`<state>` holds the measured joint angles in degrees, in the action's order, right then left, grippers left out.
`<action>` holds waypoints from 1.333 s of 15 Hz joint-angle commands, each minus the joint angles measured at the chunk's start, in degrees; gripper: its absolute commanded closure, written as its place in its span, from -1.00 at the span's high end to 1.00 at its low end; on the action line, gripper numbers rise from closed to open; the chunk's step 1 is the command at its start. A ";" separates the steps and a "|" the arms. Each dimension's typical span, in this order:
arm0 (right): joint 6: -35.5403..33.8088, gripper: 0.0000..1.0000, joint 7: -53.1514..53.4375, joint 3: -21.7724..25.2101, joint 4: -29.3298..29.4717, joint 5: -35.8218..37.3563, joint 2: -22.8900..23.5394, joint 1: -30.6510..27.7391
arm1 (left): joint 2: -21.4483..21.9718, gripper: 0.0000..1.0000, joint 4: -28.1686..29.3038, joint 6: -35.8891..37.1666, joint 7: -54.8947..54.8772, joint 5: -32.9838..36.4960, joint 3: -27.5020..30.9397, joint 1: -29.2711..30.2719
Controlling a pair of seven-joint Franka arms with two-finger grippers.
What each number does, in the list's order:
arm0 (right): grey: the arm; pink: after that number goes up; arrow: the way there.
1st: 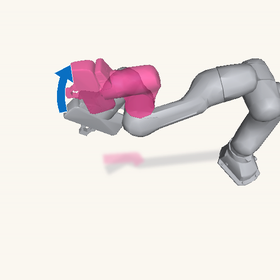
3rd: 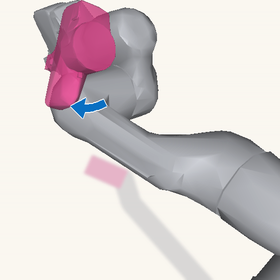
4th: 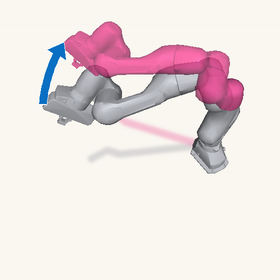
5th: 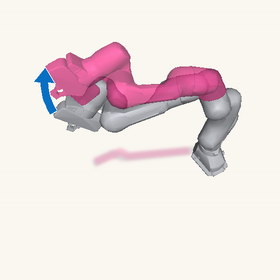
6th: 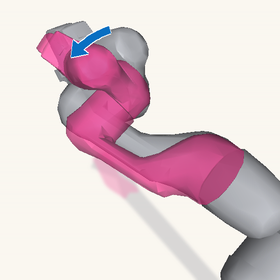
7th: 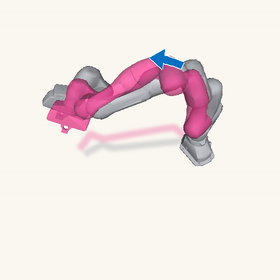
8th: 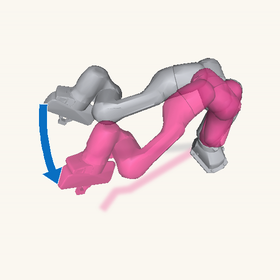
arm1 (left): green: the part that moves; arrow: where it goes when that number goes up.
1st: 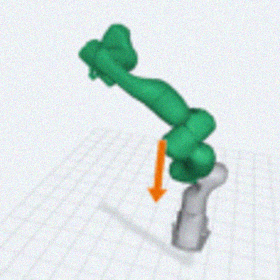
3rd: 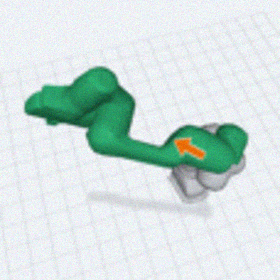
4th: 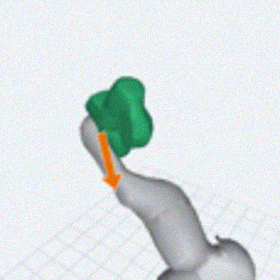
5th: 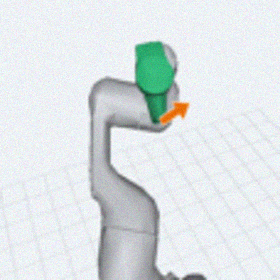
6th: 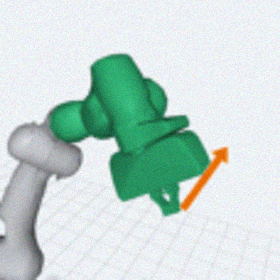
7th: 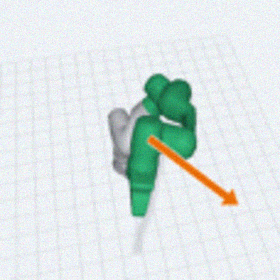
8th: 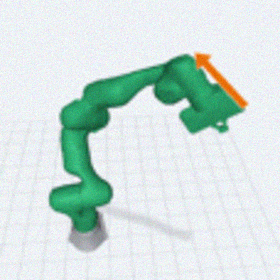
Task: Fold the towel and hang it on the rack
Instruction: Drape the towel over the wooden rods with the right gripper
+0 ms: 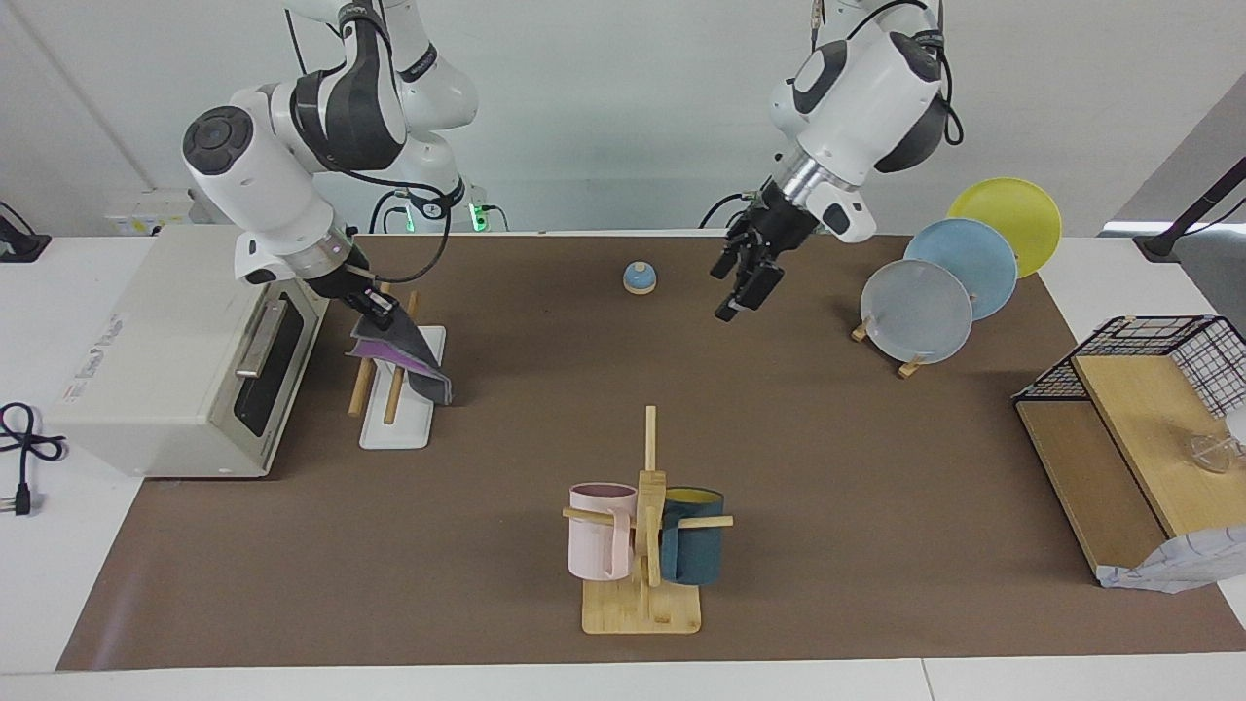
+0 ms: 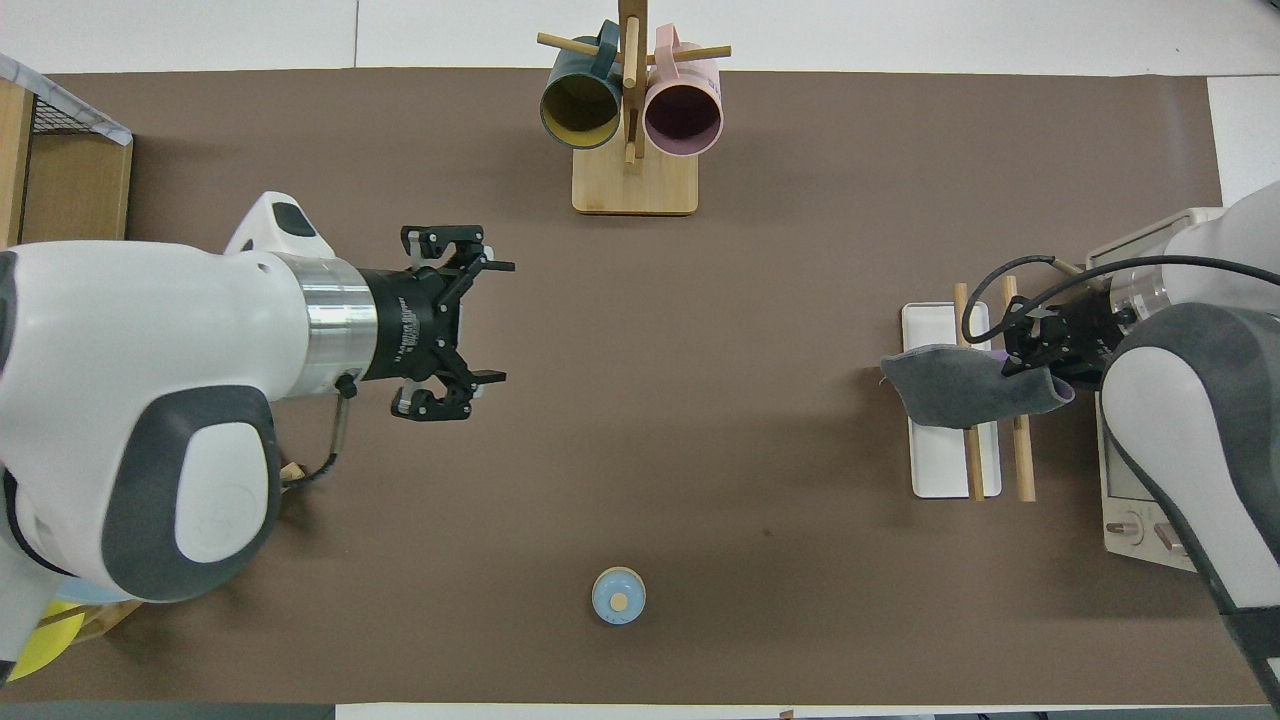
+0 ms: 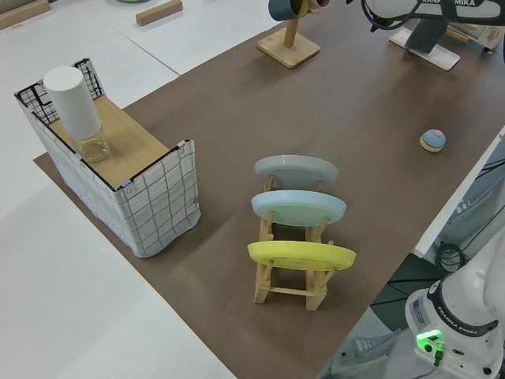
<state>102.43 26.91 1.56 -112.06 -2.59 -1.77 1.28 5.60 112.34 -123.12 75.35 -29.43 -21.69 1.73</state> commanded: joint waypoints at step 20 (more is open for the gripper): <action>4.88 1.00 -15.39 -0.77 -4.65 8.39 -2.63 -6.90 | -4.90 1.00 -20.93 31.97 -70.33 32.25 13.96 -2.17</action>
<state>106.54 13.83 1.48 -115.76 4.69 -3.21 -4.26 0.89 92.61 -94.52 8.29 1.55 -9.03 1.22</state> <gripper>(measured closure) 0.405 0.000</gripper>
